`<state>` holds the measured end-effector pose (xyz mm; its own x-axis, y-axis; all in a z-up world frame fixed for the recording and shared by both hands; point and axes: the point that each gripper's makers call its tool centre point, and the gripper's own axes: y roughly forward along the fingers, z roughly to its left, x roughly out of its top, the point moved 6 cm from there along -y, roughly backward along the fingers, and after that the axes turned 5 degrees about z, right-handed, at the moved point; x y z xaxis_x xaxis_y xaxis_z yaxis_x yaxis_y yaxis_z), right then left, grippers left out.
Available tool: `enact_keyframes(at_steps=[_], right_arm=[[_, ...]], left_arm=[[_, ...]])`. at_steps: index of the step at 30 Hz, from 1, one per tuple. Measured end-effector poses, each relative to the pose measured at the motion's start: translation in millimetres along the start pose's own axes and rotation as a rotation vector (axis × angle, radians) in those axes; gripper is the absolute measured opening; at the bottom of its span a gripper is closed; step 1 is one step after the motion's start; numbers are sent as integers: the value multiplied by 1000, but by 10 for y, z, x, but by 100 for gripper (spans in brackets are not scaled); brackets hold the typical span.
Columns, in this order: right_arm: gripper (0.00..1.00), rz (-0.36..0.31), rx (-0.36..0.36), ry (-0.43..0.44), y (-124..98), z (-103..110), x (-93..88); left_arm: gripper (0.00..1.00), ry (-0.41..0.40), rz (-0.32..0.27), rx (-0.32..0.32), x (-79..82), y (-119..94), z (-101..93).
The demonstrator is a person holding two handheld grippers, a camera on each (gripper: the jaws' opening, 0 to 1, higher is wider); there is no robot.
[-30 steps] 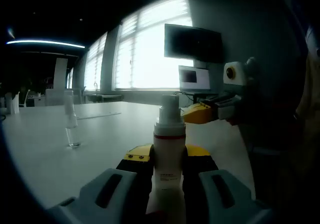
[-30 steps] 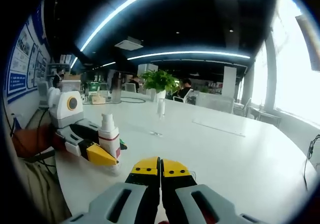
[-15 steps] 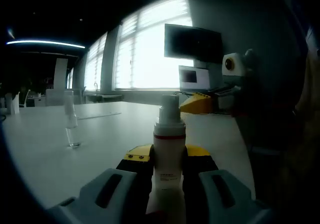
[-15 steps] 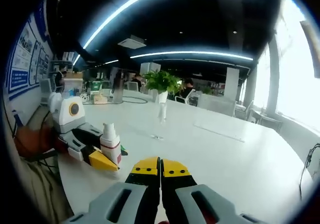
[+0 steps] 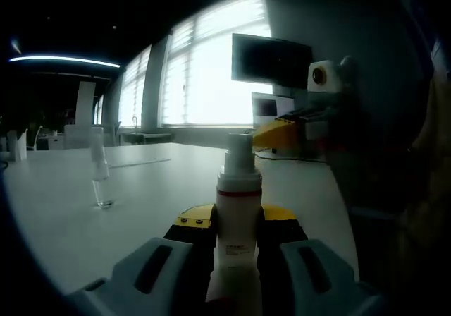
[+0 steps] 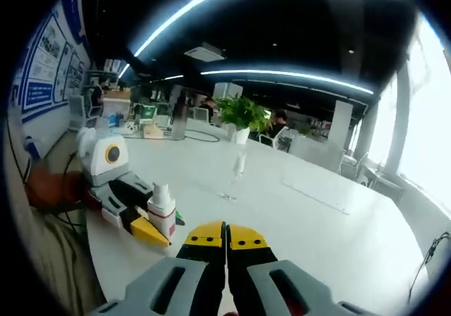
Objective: Clamp pump bottle remove cover press pump head put on cover
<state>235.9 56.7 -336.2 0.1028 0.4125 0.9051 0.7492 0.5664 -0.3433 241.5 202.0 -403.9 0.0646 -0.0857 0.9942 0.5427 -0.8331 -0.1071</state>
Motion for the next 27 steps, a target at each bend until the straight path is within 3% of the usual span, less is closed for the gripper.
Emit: enact_keyframes(at_steps=[27], right_arm=[[0,120,103,-217,30,3,378]], left_arm=[[13,-14,2,-5,-5,-3,1]])
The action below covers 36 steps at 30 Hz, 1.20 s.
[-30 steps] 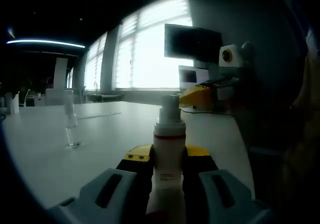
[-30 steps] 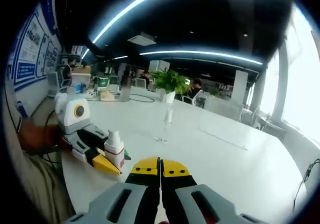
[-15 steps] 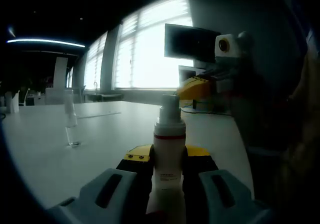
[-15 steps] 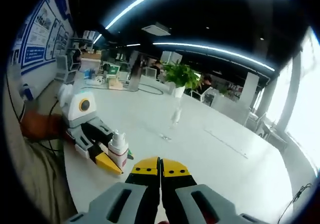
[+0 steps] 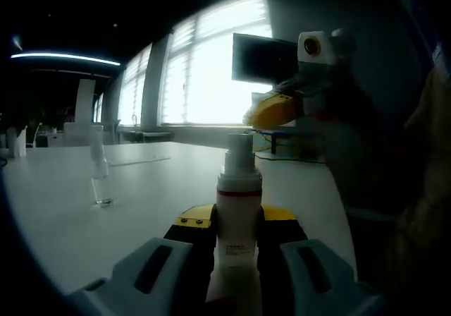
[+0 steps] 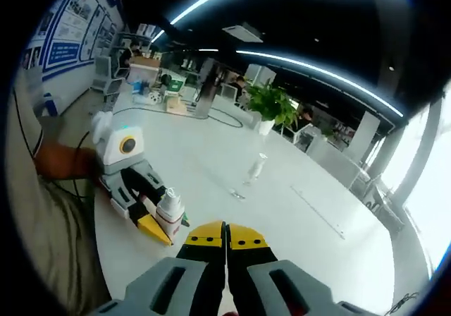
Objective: Clamp pump bottle remove cover press pump head put on cover
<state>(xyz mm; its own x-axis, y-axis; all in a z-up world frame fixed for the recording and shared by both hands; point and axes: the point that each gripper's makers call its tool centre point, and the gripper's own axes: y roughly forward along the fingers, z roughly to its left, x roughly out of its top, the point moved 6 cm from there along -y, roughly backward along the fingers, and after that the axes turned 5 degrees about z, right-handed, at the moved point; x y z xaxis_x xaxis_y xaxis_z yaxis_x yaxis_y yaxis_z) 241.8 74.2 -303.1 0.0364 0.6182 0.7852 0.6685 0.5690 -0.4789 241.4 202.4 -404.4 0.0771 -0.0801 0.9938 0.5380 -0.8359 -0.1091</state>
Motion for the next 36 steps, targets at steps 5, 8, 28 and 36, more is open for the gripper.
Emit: enact_keyframes(at_steps=[5,8,28,36], right_arm=[[0,-16,75,-5,-18,103,118],[0,1,91,-48,-11,116,174],[0,88,248,-203,-1,97,557],[0,138,291,-275,66,155,607]], left_arm=[[13,1,0,0,0,-1,-1],[13,-1,0,-2,-1,-4,-3],[13,1,2,-13,3,-5,-36],[13,5,2,-18,5,-2,-44]])
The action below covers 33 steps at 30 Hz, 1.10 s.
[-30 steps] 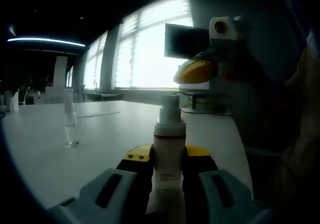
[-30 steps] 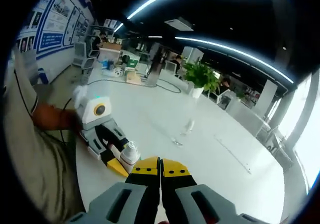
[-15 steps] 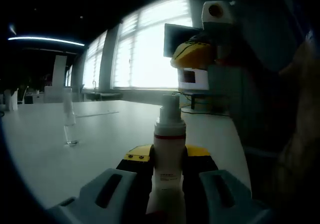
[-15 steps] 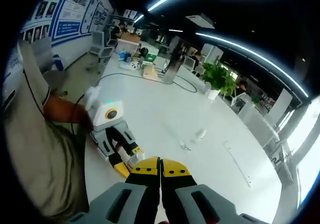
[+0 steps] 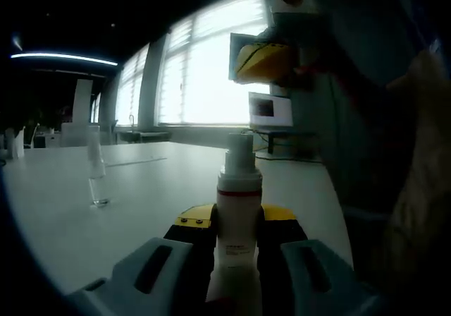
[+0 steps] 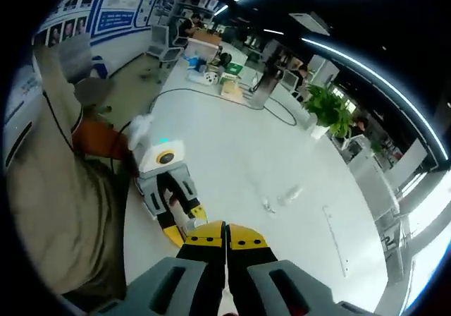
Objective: Clamp pump bottle remove cover press pump head put on cover
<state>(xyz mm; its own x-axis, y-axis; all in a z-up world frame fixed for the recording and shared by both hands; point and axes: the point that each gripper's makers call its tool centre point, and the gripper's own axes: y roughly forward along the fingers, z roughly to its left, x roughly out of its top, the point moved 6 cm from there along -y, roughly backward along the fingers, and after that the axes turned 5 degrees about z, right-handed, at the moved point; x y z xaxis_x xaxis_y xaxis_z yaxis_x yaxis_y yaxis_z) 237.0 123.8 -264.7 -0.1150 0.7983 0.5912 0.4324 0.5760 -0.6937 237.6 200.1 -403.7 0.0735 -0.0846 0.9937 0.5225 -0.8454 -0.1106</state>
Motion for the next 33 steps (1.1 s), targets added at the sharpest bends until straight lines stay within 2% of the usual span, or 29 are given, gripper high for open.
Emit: enact_keyframes(at_steps=[9,18,33], right_arm=[[0,64,93,-50,110,34,65],[0,141,163,-100,149,70,23],[0,213,236,-209,271,121,29]], left_arm=[[13,4,0,-2,-8,0,16],[13,4,0,-2,-11,1,19],[13,5,1,-9,-14,3,34]])
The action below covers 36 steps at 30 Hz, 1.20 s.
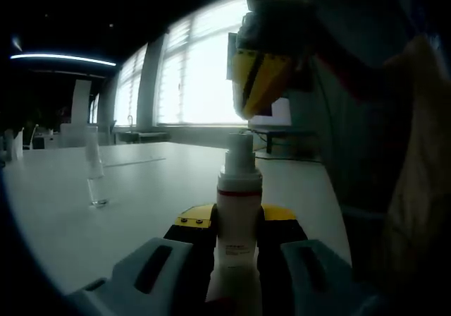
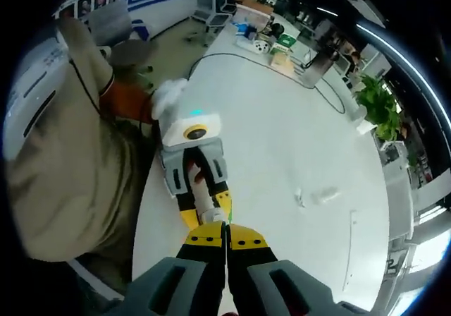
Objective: Clamp pump bottle remove cover press pump head put on cover
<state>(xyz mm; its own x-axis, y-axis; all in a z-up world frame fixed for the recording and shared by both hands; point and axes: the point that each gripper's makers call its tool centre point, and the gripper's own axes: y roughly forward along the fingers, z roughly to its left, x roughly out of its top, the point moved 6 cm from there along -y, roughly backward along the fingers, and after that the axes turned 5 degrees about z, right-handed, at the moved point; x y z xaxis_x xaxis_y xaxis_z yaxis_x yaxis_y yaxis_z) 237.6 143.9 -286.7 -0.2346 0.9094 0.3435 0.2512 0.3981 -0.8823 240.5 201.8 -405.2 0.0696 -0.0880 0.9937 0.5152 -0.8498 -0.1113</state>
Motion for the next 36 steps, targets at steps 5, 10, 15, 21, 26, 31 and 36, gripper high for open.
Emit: enact_keyframes(at_steps=[5,10,15,21,26,31,36], right_arm=[[0,17,16,-17,16,-16,31],[0,45,37,-51,31,-13,57],[0,66,55,-64,71,-3,75],[0,84,77,-76,89,2,54],[0,93,79,-80,94,-28,27],[0,97,90,-106,94,-18,33],[0,120,96,-129,103,-11,56]], left_arm=[[13,2,0,-1,2,7,-19],[13,2,1,0,4,10,-22],[13,4,1,0,4,9,-19],[13,5,1,-1,-4,20,-47],[13,6,1,-1,-5,22,-49],[13,6,1,-2,-5,22,-49],[13,6,1,-2,-7,28,-58]])
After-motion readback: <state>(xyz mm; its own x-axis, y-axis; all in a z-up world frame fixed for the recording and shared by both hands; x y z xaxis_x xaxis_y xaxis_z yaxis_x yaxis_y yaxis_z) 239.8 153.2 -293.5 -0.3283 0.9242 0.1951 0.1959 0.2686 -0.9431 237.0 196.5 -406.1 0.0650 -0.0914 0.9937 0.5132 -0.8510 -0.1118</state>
